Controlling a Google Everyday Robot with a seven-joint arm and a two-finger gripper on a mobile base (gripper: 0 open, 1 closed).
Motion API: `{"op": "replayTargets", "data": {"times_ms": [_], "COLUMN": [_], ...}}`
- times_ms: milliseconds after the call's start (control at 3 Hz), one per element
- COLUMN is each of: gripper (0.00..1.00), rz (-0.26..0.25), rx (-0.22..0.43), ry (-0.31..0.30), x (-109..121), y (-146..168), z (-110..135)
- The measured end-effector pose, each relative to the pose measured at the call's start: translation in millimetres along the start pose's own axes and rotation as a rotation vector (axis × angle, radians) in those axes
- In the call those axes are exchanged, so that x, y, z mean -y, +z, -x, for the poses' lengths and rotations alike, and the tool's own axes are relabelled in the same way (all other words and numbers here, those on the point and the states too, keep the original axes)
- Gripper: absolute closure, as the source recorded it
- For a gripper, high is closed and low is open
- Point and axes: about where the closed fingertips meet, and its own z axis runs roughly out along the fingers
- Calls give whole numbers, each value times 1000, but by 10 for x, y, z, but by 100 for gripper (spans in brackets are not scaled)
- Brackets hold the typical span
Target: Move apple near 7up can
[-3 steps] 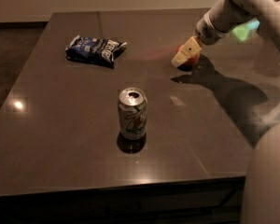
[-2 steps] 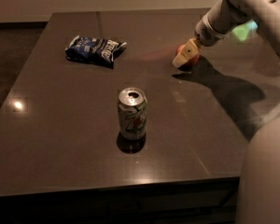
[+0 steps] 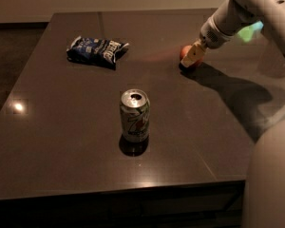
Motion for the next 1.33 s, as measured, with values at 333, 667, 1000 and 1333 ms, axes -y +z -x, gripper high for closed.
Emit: {"op": "replayTargets", "data": {"times_ms": [333,667,1000,1333], "gripper": [93,100,100,100], "rz": [72,175,299,440], "rx": [22,52,87,124], "ry": [-100,-233,-418,-604], "x": [-258,-647,-1197,-1893], "y": [-164,-373,-564,-652], "z": [-1,-45,-72,-85]}}
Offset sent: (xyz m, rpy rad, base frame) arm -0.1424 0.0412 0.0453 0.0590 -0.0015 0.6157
